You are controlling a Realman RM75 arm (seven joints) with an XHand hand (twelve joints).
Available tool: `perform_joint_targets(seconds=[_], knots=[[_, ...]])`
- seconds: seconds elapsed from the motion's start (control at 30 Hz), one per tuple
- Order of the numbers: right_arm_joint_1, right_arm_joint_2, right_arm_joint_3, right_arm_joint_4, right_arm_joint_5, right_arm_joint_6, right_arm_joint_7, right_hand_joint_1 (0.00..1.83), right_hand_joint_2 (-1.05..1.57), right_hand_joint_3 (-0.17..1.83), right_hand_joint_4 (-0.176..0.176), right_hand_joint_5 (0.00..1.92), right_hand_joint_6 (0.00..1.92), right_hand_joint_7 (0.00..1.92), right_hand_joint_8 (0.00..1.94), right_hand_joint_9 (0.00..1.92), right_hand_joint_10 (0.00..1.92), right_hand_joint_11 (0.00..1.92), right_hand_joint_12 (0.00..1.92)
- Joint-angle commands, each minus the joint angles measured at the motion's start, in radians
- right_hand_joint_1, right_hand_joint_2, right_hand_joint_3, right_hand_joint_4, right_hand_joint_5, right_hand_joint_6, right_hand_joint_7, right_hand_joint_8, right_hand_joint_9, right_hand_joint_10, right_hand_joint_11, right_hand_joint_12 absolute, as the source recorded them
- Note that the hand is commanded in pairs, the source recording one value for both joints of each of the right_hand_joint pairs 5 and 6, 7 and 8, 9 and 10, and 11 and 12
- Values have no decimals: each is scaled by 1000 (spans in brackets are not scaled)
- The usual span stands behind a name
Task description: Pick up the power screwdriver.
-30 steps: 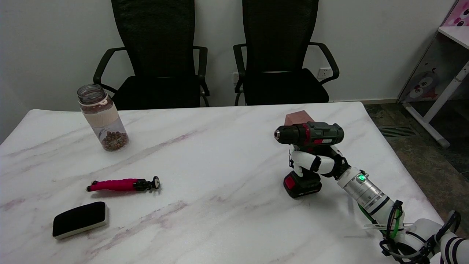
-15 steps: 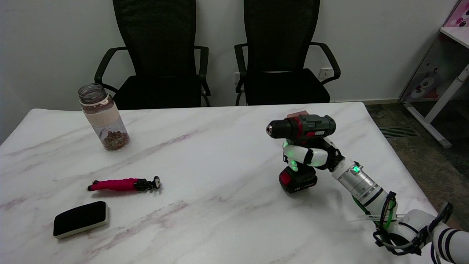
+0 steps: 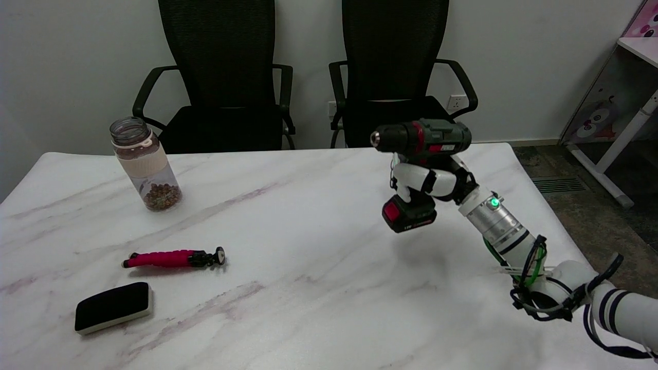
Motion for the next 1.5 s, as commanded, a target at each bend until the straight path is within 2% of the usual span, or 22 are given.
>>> perform_joint_targets(seconds=[0.03, 0.17, 0.3, 0.53, 1.17, 1.5], knots=[[188, 15, 49, -43, 7, 74, 0, 885, 1088, 781, 176, 1920, 1920, 1920, 1920, 1920, 1920, 1920, 1920], [260, 16, 49, -38, 2, 99, -12, 876, 1112, 796, 176, 1920, 1920, 1920, 1920, 1920, 1920, 1920, 1920], [322, 16, 50, -47, 11, 138, -95, 868, 1139, 806, 176, 1920, 1920, 1920, 1920, 1920, 1920, 1920, 1920], [400, 12, 50, -52, 11, 183, -109, 860, 1173, 812, 176, 1920, 1920, 1920, 1920, 1920, 1920, 1920, 1920], [366, 9, 34, -110, 22, 305, -145, 849, 1145, 875, 176, 1920, 1920, 1920, 1920, 1920, 1920, 1920, 1920], [361, 7, -39, -135, 167, 313, -242, 846, 1125, 901, 176, 1920, 1920, 1920, 1920, 1920, 1920, 1920, 1920]])
